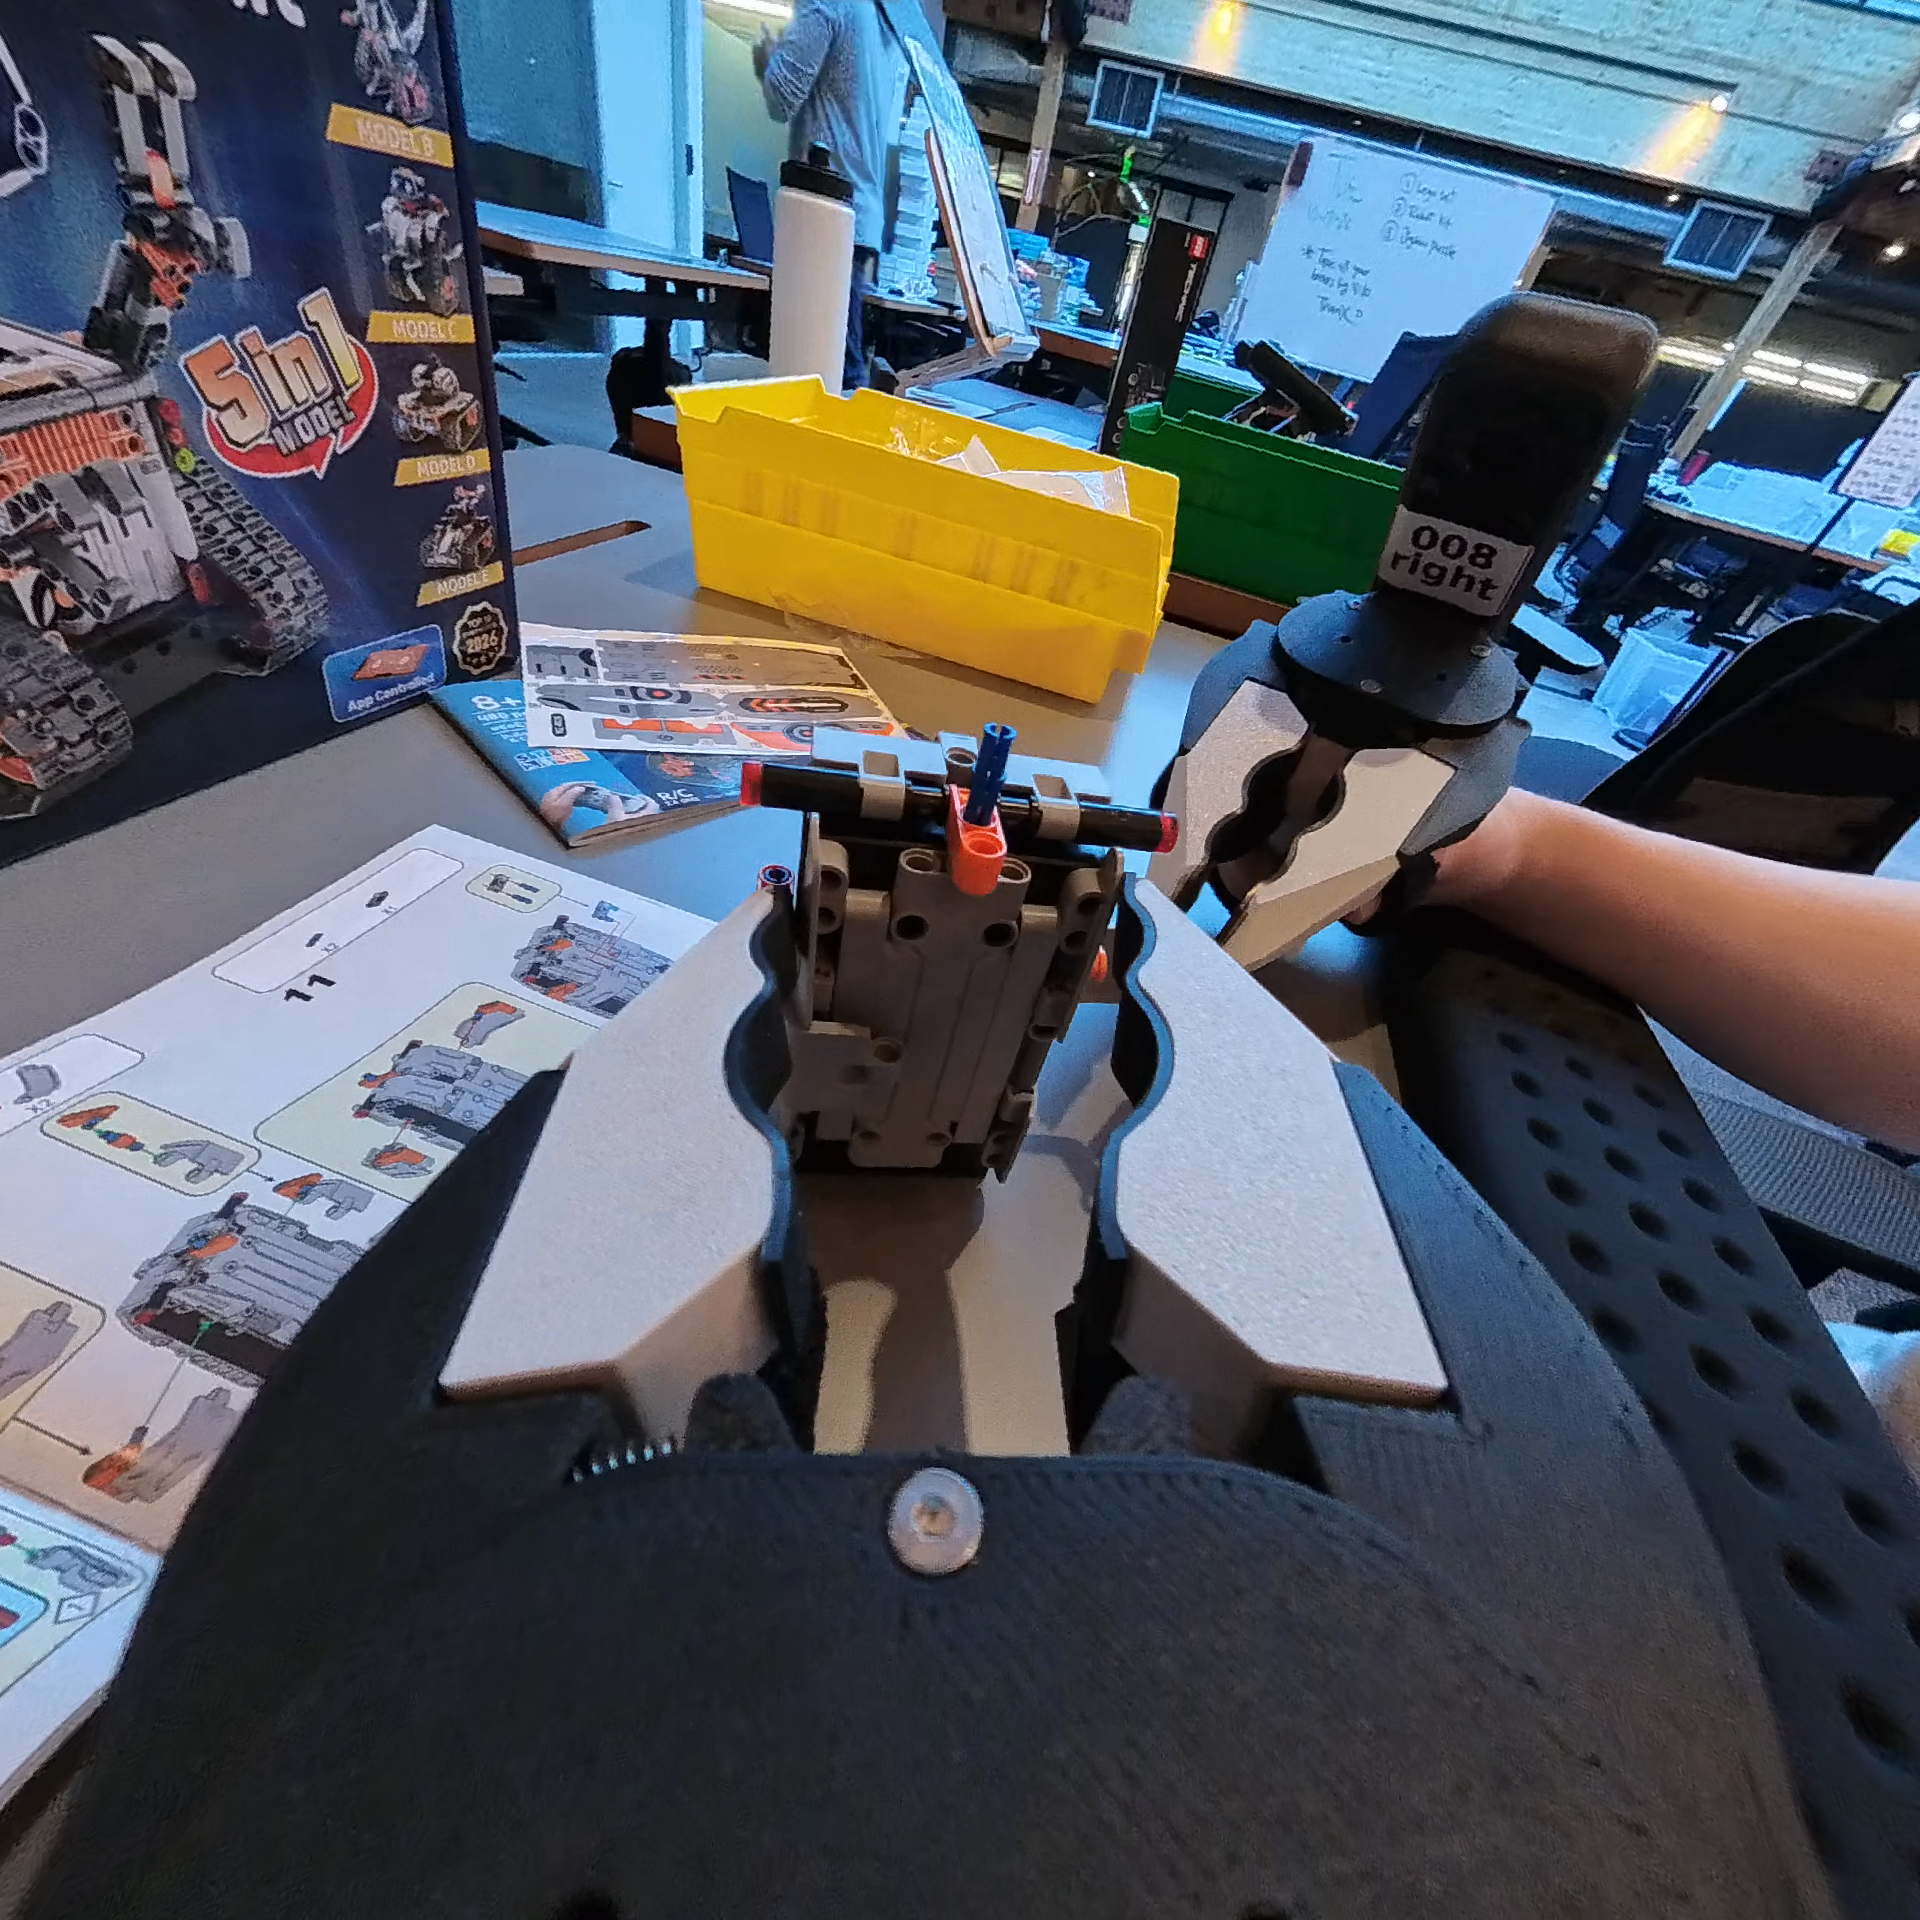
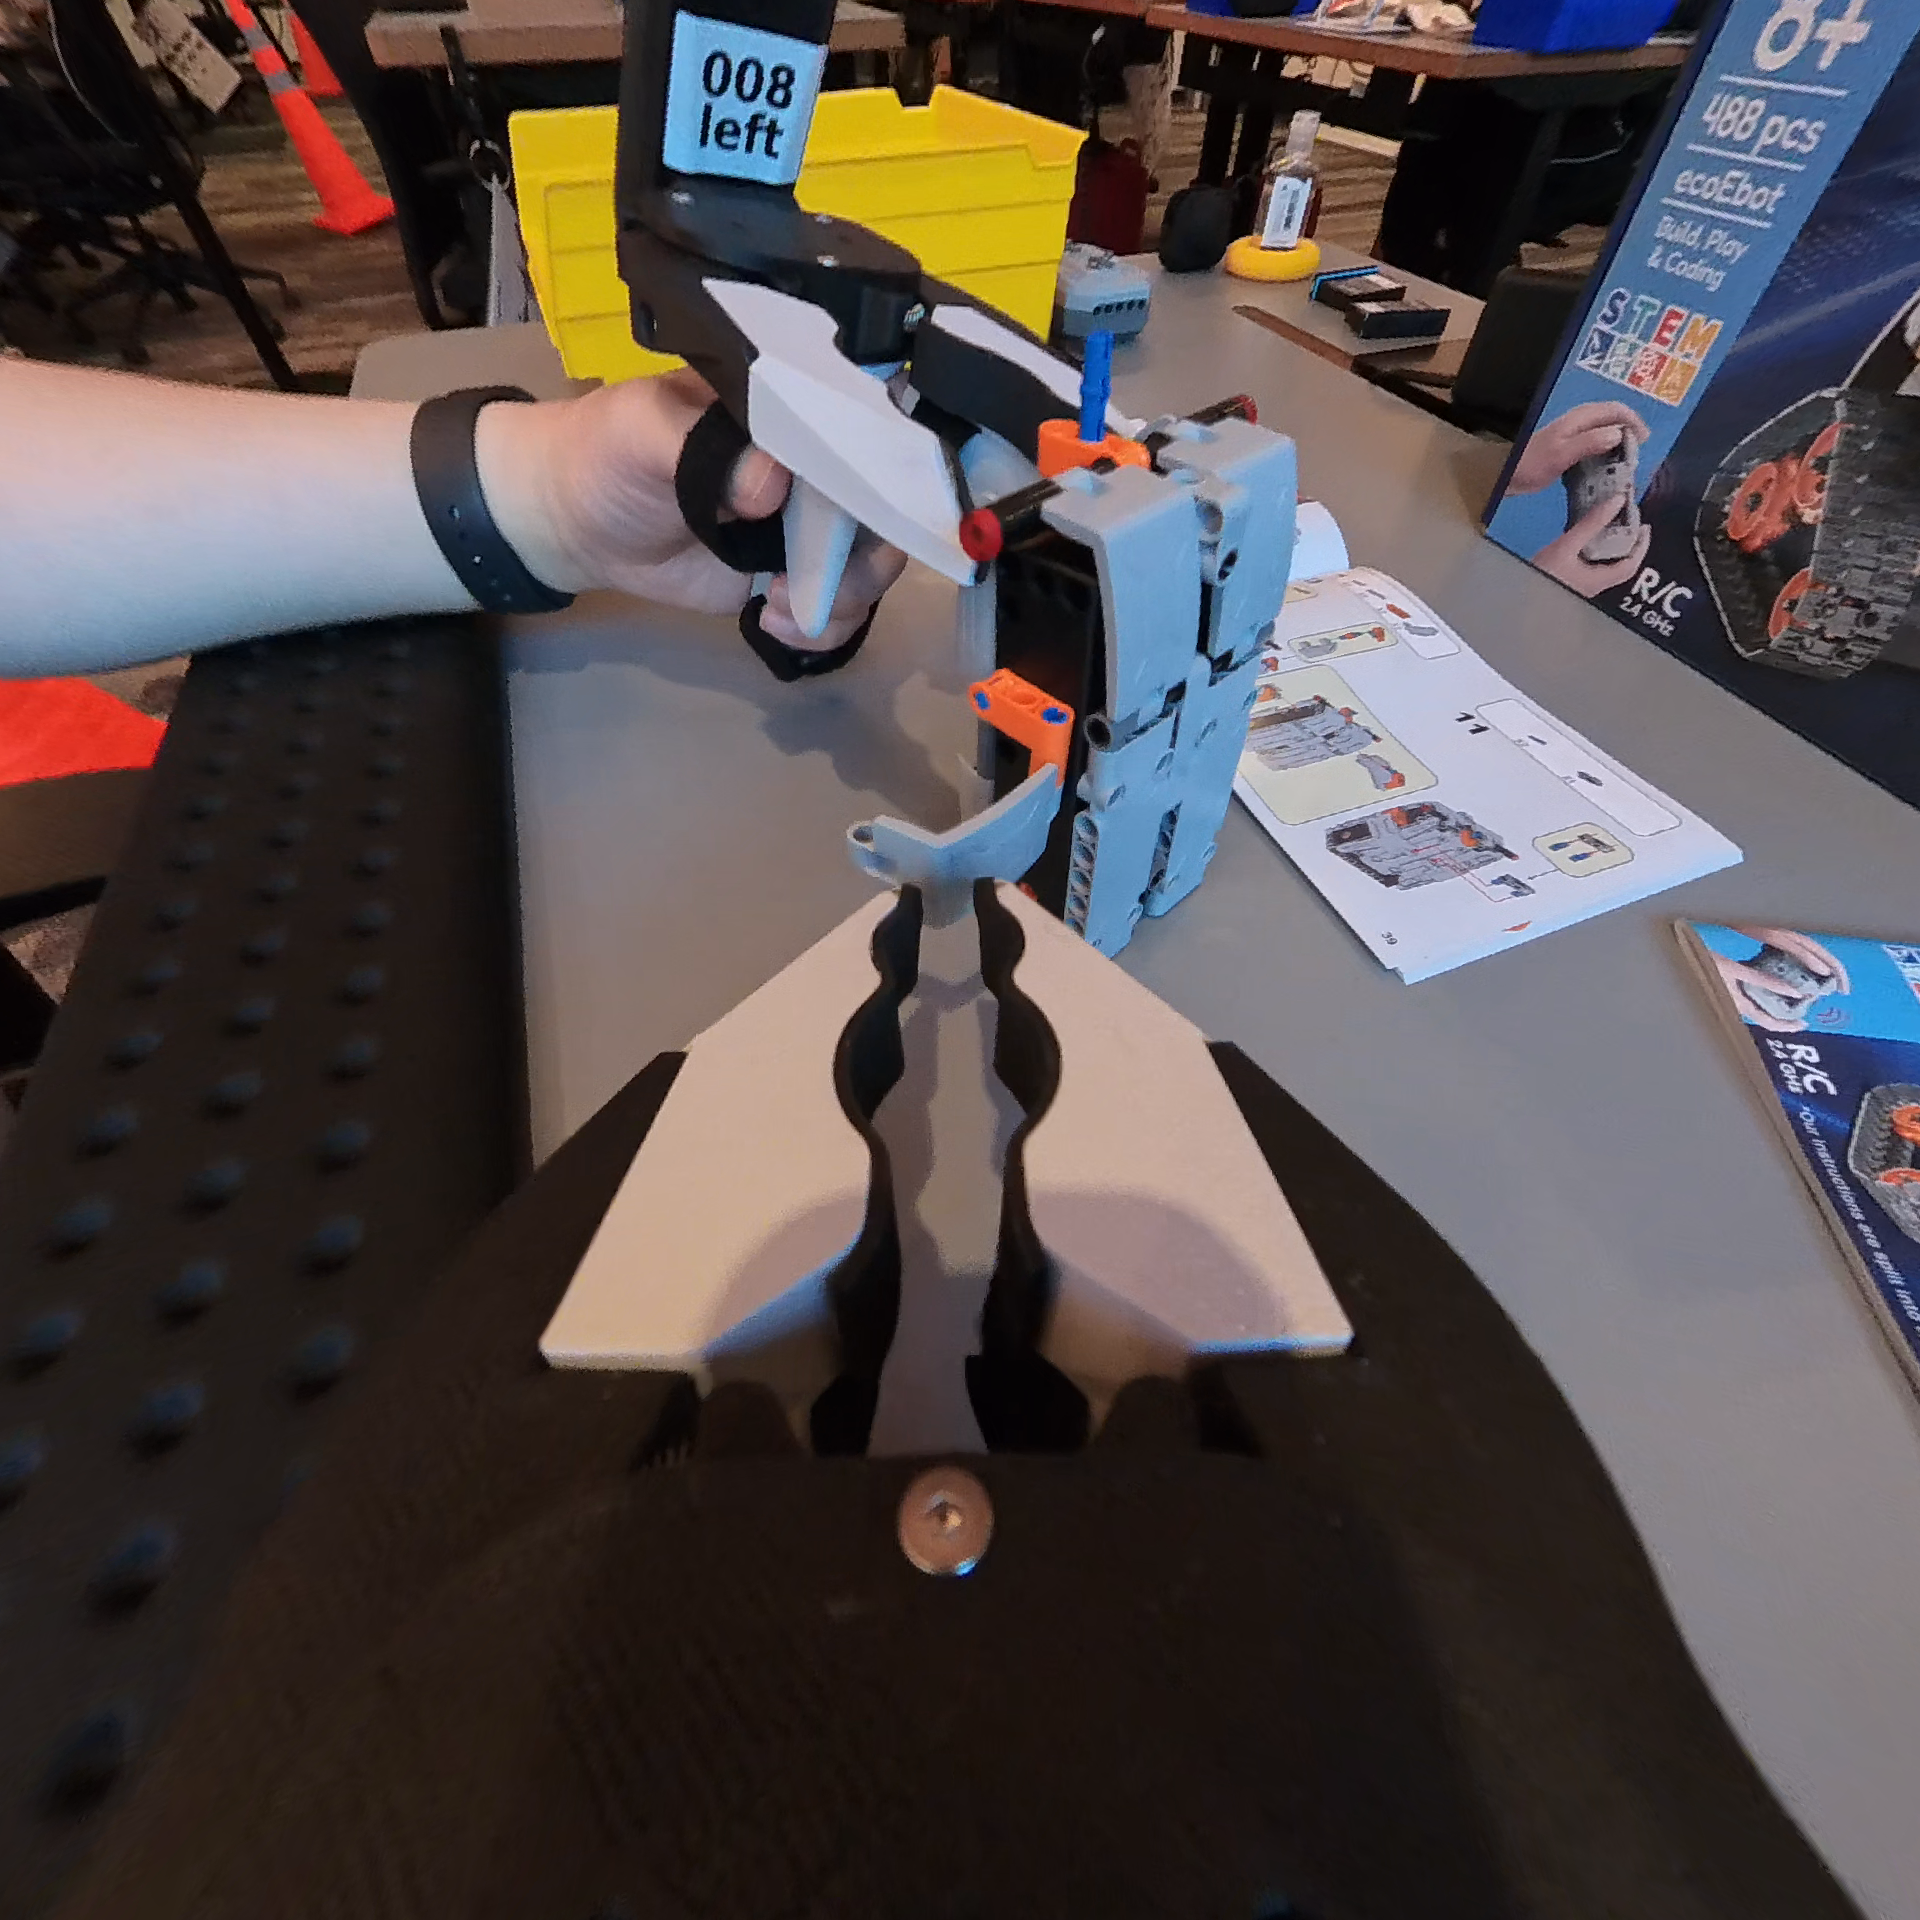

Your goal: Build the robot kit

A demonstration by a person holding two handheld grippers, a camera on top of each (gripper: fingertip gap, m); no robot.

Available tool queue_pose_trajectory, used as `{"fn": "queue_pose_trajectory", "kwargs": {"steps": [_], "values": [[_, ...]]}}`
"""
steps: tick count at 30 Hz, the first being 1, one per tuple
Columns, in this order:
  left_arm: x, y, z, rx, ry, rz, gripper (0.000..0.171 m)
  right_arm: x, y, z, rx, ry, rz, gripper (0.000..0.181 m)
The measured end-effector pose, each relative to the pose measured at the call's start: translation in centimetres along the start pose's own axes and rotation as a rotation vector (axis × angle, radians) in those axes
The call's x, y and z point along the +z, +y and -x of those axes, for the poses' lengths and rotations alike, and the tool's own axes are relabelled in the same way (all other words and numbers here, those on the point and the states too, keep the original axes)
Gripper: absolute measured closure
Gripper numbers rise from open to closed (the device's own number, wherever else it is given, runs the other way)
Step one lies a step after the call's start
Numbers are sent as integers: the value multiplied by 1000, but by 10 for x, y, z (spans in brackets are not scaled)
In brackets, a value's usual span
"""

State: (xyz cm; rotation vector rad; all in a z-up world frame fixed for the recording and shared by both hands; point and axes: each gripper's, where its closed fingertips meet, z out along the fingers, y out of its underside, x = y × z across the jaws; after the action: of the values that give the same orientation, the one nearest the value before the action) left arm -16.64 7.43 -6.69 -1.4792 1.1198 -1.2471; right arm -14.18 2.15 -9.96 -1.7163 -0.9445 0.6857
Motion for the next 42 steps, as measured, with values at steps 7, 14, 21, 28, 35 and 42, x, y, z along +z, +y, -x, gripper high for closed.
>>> {"fn": "queue_pose_trajectory", "kwargs": {"steps": [7,14,21,28,35,42], "values": [[2,-1,1,-12,-38,-1,112,6,-7,6,28,6,-11,176],[4,0,-2,7,-58,6,112,27,-14,7,-7,90,8,181],[5,1,-2,20,-67,18,112,43,-18,8,-35,141,33,181],[7,2,-6,20,-75,33,112,36,-2,17,-177,281,133,180],[9,2,-8,-5,-172,44,112,-8,-14,-7,29,469,-53,132],[6,-2,-14,-173,-192,0,105,5,-6,-12,148,418,-44,109]]}}
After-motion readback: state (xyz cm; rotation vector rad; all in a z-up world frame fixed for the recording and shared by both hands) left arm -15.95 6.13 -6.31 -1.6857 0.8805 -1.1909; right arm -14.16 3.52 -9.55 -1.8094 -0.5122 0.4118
